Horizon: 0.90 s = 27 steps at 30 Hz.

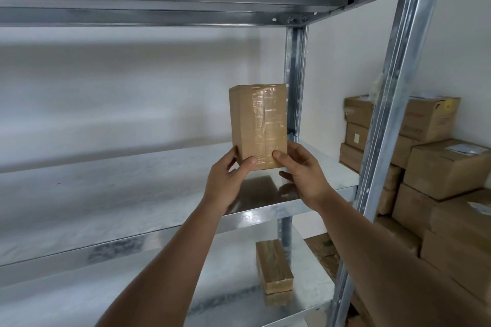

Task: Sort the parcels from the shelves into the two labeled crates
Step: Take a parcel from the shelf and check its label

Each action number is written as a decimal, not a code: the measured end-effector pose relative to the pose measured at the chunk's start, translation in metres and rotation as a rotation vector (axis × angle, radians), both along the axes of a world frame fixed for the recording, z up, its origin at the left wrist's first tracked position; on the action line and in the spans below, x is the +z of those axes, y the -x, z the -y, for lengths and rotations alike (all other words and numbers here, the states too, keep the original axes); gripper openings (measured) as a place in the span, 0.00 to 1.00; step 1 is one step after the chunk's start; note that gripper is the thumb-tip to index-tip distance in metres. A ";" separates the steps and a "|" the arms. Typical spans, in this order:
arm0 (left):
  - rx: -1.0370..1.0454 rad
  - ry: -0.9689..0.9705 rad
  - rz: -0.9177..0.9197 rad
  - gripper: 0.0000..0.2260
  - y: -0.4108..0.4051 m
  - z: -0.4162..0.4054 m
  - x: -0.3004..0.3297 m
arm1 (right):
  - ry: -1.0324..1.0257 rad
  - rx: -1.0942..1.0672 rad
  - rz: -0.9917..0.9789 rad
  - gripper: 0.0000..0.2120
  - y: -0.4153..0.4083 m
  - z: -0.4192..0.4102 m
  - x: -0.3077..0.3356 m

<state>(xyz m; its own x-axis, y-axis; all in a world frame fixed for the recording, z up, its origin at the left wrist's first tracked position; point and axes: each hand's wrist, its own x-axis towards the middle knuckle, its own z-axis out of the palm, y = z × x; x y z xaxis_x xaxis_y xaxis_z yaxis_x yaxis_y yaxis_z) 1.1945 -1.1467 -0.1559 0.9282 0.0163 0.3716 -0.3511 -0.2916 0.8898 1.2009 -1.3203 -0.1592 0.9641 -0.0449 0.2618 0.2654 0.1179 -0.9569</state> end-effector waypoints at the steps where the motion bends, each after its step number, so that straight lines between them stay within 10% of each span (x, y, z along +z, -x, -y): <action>1: 0.002 0.002 -0.007 0.23 0.000 -0.001 0.000 | 0.005 -0.009 -0.009 0.11 0.000 -0.001 0.000; 19: -0.046 0.069 -0.029 0.19 -0.001 -0.004 -0.003 | 0.025 -0.042 -0.011 0.10 0.005 -0.005 0.002; 27: -0.094 0.410 -0.105 0.17 -0.002 -0.008 -0.002 | -0.033 -0.057 -0.001 0.19 0.000 -0.005 0.002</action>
<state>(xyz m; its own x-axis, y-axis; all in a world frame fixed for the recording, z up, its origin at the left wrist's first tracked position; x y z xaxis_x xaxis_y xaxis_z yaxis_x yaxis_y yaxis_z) 1.1969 -1.1385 -0.1583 0.9653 0.0565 0.2551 -0.2603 0.1223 0.9578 1.2011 -1.3152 -0.1575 0.9598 -0.1089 0.2588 0.2721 0.1342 -0.9529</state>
